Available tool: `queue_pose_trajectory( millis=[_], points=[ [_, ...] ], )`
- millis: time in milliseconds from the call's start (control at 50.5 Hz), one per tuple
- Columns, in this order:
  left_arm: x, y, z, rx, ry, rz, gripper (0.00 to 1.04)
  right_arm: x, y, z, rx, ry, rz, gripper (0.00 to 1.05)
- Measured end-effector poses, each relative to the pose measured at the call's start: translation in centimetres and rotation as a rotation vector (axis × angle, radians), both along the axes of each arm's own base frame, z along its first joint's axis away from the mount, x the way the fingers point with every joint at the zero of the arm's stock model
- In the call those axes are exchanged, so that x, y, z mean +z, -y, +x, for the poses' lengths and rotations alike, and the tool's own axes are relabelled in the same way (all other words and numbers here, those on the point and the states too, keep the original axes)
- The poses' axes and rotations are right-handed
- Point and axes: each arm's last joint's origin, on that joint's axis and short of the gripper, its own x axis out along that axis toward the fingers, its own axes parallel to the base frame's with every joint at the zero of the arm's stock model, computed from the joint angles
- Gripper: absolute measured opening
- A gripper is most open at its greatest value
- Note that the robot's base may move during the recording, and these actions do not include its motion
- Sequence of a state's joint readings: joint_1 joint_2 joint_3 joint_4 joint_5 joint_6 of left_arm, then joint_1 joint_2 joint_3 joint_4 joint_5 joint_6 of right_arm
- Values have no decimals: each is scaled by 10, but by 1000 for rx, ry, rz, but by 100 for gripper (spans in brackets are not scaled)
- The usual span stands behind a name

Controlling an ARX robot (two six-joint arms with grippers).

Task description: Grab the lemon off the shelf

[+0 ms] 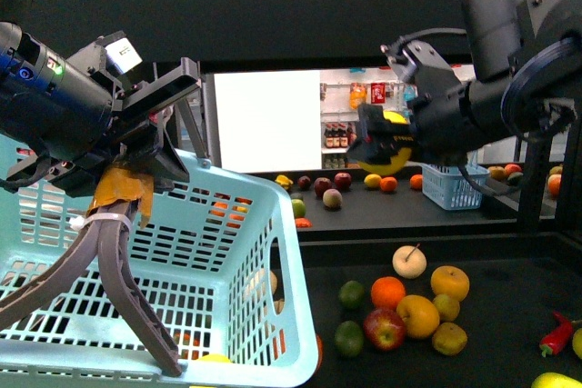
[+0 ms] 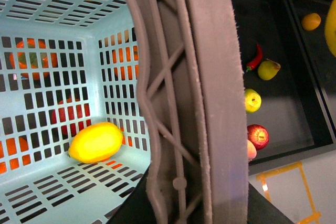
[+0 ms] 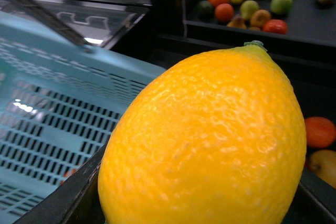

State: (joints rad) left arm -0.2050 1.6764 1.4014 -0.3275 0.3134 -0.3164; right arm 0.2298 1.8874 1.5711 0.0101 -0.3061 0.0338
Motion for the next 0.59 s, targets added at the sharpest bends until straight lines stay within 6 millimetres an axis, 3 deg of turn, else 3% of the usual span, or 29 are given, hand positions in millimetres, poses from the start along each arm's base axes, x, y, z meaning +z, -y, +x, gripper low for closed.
queue_pose_trajectory(
  millis=[139,356,455,594],
  points=[
    [0,0,0,0,0,0,17,7,-20,-16,63,-8,6,73],
    [0,0,0,0,0,1,17,-14,-56,-29,146,-83,-19,73],
    [0,0,0,0,0,0,17,-25,-73,-24,177,-109,-30,73],
    [0,0,0,-1,0,0,17,-36,-93,-4,176,-144,-53,73]
  ],
)
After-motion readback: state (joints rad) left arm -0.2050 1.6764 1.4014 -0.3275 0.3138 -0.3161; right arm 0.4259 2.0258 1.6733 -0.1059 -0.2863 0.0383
